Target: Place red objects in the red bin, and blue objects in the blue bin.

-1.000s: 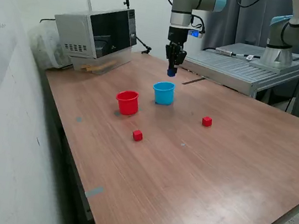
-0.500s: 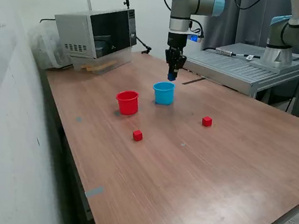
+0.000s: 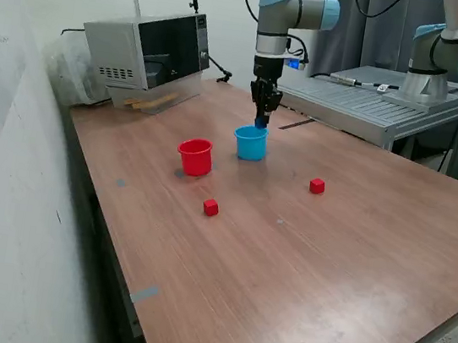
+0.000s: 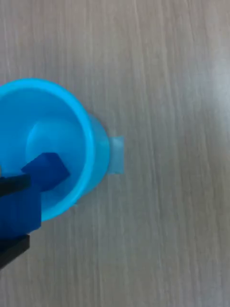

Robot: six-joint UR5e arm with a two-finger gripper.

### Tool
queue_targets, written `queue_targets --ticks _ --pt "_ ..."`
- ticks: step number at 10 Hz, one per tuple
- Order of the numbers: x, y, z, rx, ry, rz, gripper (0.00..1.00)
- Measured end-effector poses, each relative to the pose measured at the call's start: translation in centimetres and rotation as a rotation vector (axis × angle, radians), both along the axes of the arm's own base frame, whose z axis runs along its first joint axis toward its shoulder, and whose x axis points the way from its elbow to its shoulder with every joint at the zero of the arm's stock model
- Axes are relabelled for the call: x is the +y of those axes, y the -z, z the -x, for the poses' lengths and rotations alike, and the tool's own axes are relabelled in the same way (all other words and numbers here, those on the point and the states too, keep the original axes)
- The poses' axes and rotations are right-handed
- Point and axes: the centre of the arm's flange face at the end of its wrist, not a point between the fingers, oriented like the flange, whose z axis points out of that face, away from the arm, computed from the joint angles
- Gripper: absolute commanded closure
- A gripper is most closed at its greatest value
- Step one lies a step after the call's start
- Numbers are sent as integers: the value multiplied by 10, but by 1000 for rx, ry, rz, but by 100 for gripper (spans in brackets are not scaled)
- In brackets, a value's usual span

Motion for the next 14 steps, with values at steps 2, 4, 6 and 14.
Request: queue_targets --ticks 2,4,6,14 --pt "5 -2 4 12 6 -4 100" --pt "13 -5 6 22 17 -9 100" --pt "21 -6 7 30 29 -13 0" --pt "18 -15 3 35 17 -27 0"
